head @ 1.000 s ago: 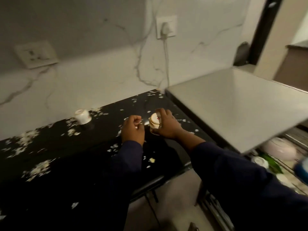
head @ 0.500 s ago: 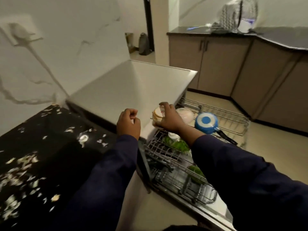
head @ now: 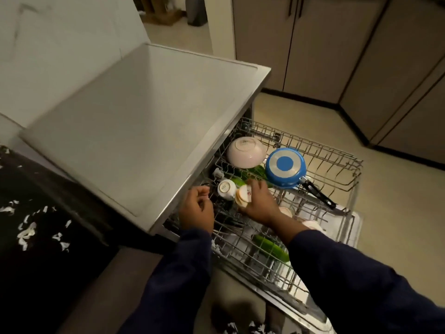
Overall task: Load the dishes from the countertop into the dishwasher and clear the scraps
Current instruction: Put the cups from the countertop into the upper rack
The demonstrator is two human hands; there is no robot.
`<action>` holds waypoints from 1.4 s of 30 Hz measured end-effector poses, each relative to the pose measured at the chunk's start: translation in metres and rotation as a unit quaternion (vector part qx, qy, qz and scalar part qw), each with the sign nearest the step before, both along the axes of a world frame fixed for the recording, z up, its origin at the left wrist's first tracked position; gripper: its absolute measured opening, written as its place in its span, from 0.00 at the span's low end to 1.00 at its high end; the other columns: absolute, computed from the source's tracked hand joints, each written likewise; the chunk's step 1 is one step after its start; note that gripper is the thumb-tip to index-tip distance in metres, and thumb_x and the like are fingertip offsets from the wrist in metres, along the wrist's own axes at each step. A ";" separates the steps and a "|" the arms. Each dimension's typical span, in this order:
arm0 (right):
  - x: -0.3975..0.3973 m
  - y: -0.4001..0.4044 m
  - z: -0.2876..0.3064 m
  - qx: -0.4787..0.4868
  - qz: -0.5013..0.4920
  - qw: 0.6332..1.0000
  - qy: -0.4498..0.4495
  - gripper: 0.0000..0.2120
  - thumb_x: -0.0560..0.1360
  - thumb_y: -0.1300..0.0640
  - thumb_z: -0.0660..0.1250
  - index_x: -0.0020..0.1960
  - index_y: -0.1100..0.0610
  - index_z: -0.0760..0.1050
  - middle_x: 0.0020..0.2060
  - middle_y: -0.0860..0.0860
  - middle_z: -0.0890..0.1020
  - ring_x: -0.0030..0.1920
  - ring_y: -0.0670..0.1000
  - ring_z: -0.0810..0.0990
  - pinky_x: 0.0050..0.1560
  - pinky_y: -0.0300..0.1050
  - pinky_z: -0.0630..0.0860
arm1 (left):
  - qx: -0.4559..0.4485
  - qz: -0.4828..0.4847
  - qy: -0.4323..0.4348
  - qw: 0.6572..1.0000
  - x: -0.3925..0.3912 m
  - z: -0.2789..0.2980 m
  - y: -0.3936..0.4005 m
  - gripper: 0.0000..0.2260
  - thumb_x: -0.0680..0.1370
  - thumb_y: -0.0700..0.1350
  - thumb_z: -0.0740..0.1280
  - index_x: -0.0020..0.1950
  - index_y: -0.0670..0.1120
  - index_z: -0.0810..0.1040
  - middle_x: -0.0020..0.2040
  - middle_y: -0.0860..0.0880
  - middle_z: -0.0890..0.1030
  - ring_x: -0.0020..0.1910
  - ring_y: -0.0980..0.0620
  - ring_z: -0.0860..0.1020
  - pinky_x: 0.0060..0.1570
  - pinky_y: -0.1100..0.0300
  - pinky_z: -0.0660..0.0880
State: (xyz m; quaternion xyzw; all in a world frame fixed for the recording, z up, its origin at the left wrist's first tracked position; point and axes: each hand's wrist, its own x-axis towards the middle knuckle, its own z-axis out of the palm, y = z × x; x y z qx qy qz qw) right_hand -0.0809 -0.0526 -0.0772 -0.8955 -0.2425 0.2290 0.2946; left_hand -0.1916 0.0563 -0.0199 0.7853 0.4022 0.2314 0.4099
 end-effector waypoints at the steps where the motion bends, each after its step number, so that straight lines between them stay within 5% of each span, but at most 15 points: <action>1: -0.001 0.007 -0.016 -0.008 0.012 1.000 0.006 0.36 0.70 0.46 0.71 0.71 0.55 0.59 0.64 0.58 0.65 0.63 0.59 0.69 0.62 0.49 0.68 | 0.005 0.007 0.009 1.000 0.003 -0.011 0.004 0.08 0.75 0.35 0.62 0.49 0.42 0.78 0.48 0.44 0.81 0.47 0.48 0.78 0.44 0.60 0.72; 5: -0.003 0.033 -0.068 -0.017 0.039 0.999 0.031 0.35 0.70 0.49 0.71 0.71 0.56 0.59 0.65 0.59 0.65 0.64 0.60 0.68 0.61 0.49 0.69 | -0.027 0.021 0.035 0.999 0.010 -0.053 0.022 0.08 0.74 0.34 0.63 0.48 0.42 0.79 0.48 0.43 0.81 0.48 0.47 0.77 0.49 0.57 0.73; 11: -0.002 0.070 -0.120 -0.037 0.049 0.997 0.038 0.36 0.68 0.51 0.73 0.70 0.54 0.60 0.65 0.58 0.65 0.63 0.59 0.69 0.61 0.48 0.68 | -0.114 0.054 0.042 0.991 0.006 -0.094 0.032 0.10 0.76 0.33 0.61 0.46 0.48 0.75 0.46 0.53 0.76 0.43 0.58 0.74 0.40 0.70 0.69; 14: 0.001 0.079 -0.137 -0.050 0.066 0.996 0.034 0.37 0.69 0.52 0.72 0.72 0.55 0.58 0.67 0.58 0.64 0.65 0.59 0.66 0.63 0.49 0.66 | -0.141 0.054 0.051 0.987 0.003 -0.107 0.039 0.12 0.76 0.34 0.61 0.44 0.51 0.75 0.45 0.54 0.76 0.43 0.58 0.74 0.43 0.65 0.69; 22: -0.002 0.079 -0.157 -0.062 0.031 0.997 0.037 0.35 0.69 0.51 0.73 0.71 0.55 0.60 0.66 0.57 0.64 0.65 0.57 0.68 0.62 0.47 0.66 | -0.156 0.036 0.036 0.986 0.003 -0.123 0.053 0.18 0.76 0.31 0.60 0.39 0.56 0.72 0.43 0.61 0.74 0.44 0.66 0.73 0.40 0.79 0.69; 29: -0.009 0.085 -0.165 -0.117 0.058 0.991 -0.010 0.36 0.69 0.53 0.73 0.71 0.54 0.58 0.66 0.58 0.64 0.63 0.60 0.68 0.57 0.52 0.73 | -0.151 0.019 0.062 0.986 -0.003 -0.133 0.051 0.18 0.75 0.32 0.60 0.41 0.57 0.72 0.44 0.57 0.76 0.49 0.53 0.76 0.50 0.59 0.72; 35: -0.013 0.084 -0.168 -0.133 0.078 0.987 -0.033 0.34 0.71 0.52 0.70 0.71 0.53 0.57 0.66 0.58 0.64 0.63 0.58 0.68 0.55 0.52 0.75 | -0.144 0.018 0.070 0.987 -0.008 -0.133 0.050 0.16 0.76 0.34 0.61 0.42 0.57 0.72 0.43 0.58 0.75 0.43 0.60 0.73 0.43 0.66 0.70; 42: -0.014 0.083 -0.168 -0.126 0.074 0.989 -0.009 0.39 0.70 0.47 0.70 0.73 0.53 0.53 0.69 0.57 0.61 0.67 0.60 0.65 0.61 0.56 0.72 | -0.154 0.027 0.062 0.986 -0.008 -0.139 0.047 0.19 0.75 0.32 0.60 0.41 0.58 0.72 0.44 0.54 0.77 0.49 0.51 0.76 0.49 0.58 0.72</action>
